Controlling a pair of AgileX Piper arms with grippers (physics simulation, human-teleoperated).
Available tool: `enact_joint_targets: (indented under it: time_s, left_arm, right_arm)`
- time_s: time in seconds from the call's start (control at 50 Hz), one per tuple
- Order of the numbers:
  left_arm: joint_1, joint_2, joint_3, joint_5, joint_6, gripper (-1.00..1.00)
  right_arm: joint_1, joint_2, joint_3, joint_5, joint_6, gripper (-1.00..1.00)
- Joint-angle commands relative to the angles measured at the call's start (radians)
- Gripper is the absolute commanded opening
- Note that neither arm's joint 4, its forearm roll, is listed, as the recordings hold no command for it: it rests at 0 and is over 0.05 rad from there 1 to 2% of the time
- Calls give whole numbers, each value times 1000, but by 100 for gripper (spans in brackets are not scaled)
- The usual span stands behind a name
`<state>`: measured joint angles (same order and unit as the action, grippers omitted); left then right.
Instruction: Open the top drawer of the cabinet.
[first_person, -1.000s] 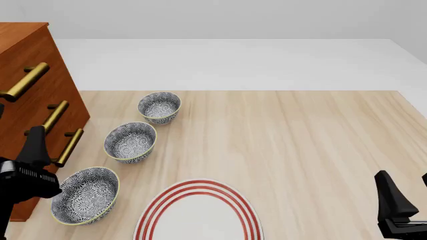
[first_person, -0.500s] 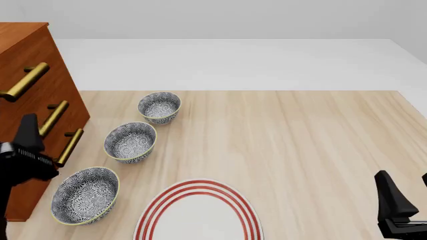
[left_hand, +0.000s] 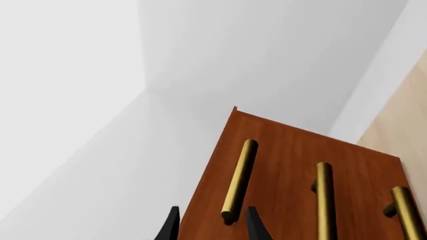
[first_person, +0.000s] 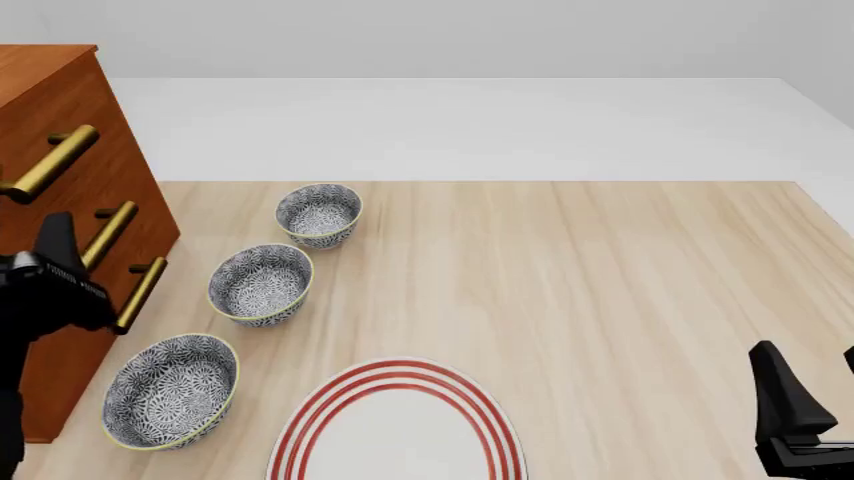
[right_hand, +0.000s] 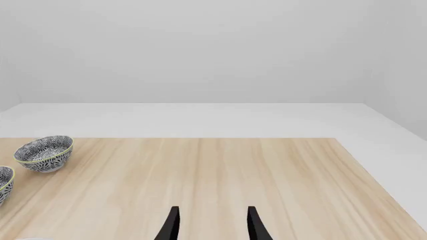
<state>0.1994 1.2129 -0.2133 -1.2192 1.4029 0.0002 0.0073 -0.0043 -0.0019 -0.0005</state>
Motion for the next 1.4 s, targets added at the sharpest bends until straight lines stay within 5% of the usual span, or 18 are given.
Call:
enact_joint_targets:
  time_s: [0.02,1.4]
  left_arm:
    - [12,60,-39,0,3,100]
    - [96,279,-184,-1,-5,100]
  right_arm:
    - [0,0,0,0,0,100]
    - [0,0,0,0,0,100]
